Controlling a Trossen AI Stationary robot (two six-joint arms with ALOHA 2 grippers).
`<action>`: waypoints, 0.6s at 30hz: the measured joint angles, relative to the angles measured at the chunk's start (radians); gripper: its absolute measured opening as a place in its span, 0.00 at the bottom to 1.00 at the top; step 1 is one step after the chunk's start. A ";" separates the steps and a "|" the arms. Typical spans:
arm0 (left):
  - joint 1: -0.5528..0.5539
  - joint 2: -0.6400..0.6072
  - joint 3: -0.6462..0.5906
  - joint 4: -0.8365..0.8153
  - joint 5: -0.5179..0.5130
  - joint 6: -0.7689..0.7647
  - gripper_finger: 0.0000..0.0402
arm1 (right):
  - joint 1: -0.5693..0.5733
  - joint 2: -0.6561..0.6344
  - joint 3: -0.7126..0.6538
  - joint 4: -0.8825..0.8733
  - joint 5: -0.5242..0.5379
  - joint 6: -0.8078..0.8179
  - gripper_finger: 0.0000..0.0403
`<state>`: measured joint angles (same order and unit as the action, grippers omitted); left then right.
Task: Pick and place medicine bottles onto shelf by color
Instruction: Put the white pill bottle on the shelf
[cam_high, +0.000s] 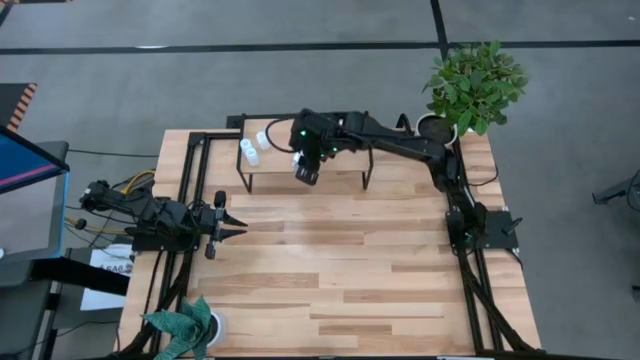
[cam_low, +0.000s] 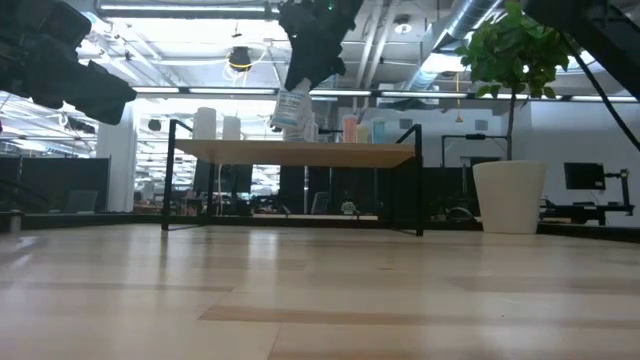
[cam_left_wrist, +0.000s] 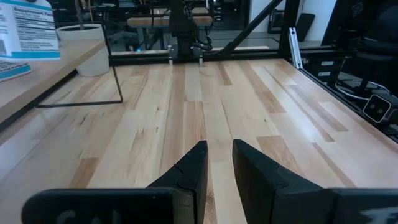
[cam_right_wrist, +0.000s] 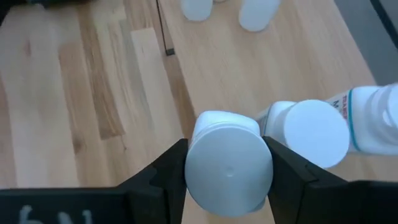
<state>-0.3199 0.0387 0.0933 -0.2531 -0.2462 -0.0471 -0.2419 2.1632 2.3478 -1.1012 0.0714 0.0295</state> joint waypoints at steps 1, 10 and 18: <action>0.000 0.000 0.000 0.000 0.000 0.000 0.16 | -0.005 0.000 0.000 0.000 -0.003 -0.025 0.44; 0.000 0.000 0.000 0.000 0.000 0.000 0.16 | -0.046 0.000 0.000 0.001 -0.006 -0.112 0.48; 0.000 0.000 0.000 0.000 0.000 0.000 0.16 | -0.068 0.000 0.000 0.001 -0.017 -0.187 0.46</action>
<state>-0.3199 0.0387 0.0933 -0.2531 -0.2462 -0.0471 -0.3103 2.1632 2.3478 -1.0997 0.0549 -0.1575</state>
